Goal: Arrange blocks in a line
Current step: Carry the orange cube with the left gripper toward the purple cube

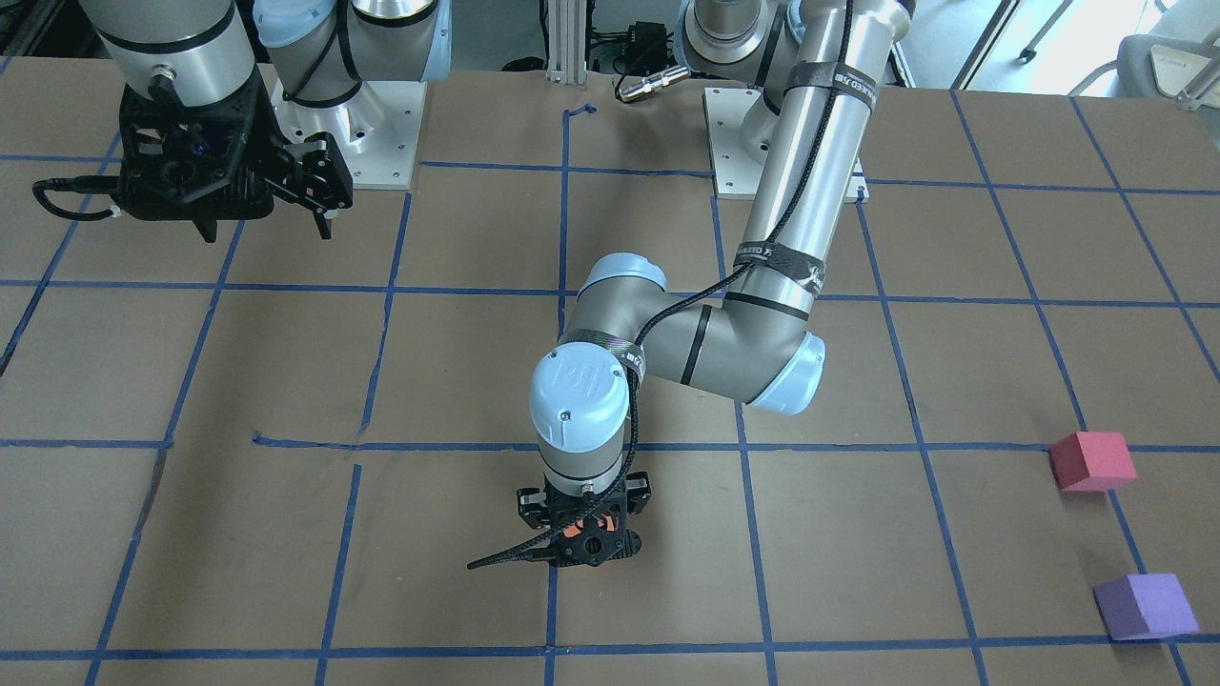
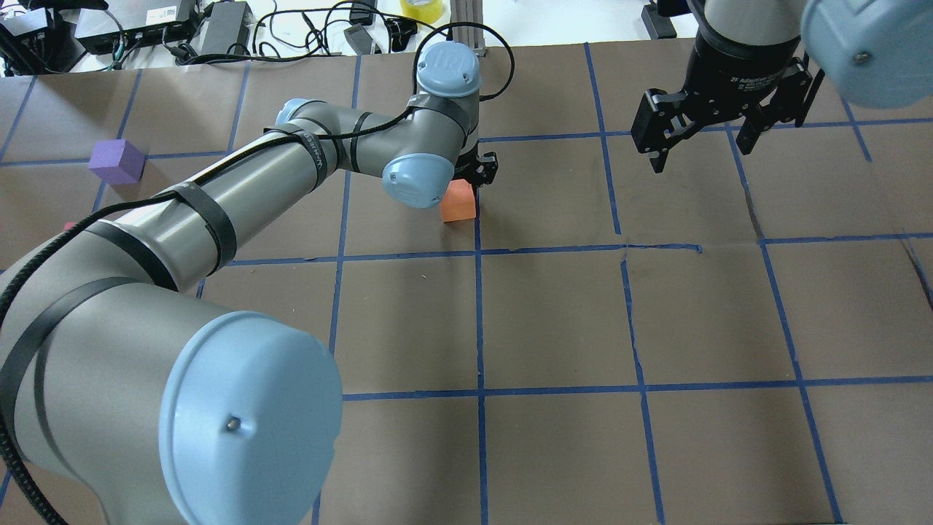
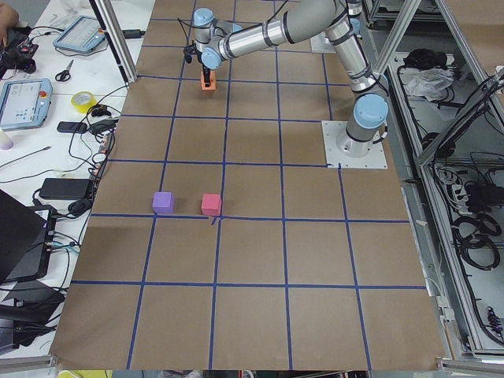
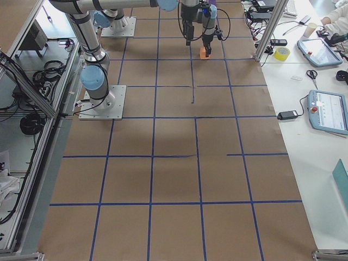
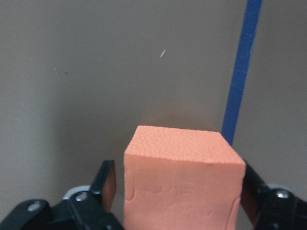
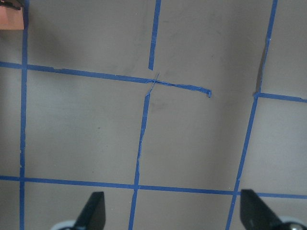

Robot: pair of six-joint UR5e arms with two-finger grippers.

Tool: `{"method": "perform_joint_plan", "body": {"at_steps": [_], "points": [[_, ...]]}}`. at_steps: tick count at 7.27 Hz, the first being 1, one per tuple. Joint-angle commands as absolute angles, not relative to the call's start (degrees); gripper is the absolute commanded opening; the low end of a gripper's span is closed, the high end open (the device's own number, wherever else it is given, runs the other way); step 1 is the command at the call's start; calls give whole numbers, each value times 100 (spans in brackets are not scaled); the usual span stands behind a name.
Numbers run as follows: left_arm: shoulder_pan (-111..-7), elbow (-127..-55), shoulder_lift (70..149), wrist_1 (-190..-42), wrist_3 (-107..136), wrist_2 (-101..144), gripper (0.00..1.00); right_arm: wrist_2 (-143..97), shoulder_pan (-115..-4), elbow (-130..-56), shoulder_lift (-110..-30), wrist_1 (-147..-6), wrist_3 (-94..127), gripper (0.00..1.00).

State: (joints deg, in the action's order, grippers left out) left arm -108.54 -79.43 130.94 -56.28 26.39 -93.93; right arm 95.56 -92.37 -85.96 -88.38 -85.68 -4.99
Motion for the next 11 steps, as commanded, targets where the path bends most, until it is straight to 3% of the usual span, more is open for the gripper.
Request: {"method": "perform_joint_plan", "body": {"at_steps": [1, 2, 3, 8, 11], "points": [[-10846, -7954, 12947, -5669, 2645, -9387, 14, 9554, -9229, -8596, -8824, -8587, -501, 100], [-10776, -7884, 12824, -5678, 2637, -9448, 14, 9493, -9229, -8604, -8833, -8578, -484, 100], [-10358, -7884, 12623, -5939, 2619, -9413, 0, 9492, -9237, -8596, -8833, -8587, -483, 100], [-7907, -7849, 11690, -7012, -1126, -9492, 0, 9518, -9237, -8604, -8859, -8525, -492, 100], [-6123, -7849, 11872, -7111, -3776, -9554, 0, 9527, -9237, -8604, -8850, -8525, -501, 100]]}}
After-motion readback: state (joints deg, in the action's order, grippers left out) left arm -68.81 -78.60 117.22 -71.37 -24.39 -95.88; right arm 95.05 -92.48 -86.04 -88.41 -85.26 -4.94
